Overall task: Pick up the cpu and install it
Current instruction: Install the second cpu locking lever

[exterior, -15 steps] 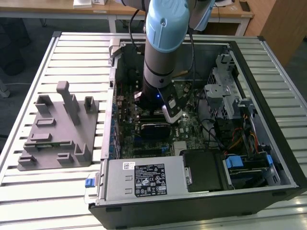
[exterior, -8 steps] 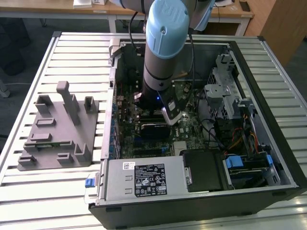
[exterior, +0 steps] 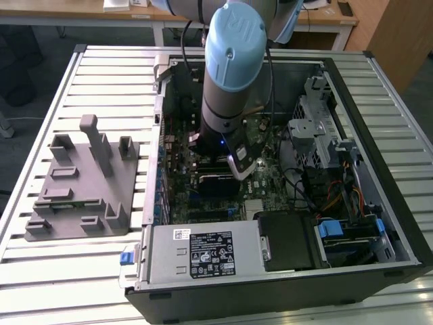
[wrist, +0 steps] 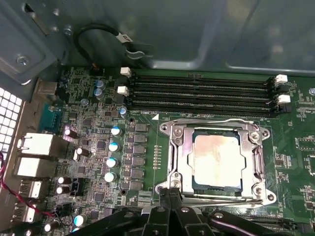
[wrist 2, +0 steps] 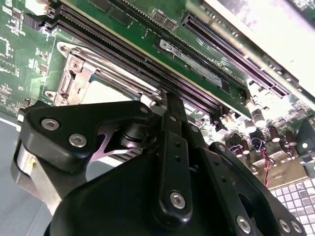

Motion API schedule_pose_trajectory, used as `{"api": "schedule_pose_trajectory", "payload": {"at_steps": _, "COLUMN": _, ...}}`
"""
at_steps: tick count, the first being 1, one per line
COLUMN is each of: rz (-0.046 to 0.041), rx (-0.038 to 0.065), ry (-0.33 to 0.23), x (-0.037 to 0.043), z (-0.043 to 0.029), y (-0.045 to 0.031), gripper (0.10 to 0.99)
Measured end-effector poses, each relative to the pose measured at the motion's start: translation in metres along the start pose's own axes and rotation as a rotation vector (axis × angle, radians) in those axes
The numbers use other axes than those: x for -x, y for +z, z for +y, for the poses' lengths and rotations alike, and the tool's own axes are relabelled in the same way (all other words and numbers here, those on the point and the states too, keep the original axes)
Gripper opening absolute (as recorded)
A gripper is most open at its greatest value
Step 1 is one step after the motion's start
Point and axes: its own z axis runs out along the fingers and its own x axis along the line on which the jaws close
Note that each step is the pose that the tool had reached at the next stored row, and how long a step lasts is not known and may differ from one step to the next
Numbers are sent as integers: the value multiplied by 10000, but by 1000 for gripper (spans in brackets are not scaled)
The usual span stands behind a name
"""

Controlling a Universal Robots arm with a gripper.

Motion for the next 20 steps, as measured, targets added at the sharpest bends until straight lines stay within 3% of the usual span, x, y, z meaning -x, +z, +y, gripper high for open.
{"api": "schedule_pose_trajectory", "payload": {"at_steps": 7, "rz": -9, "rx": 203, "ry": -10, "x": -21, "z": -8, "y": 6, "gripper": 106}}
{"api": "schedule_pose_trajectory", "payload": {"at_steps": 15, "rz": -15, "rx": 292, "ry": -13, "x": -35, "z": -19, "y": 37, "gripper": 106}}
{"api": "schedule_pose_trajectory", "payload": {"at_steps": 20, "rz": -11, "rx": 294, "ry": -15, "x": -46, "z": -22, "y": 46, "gripper": 106}}
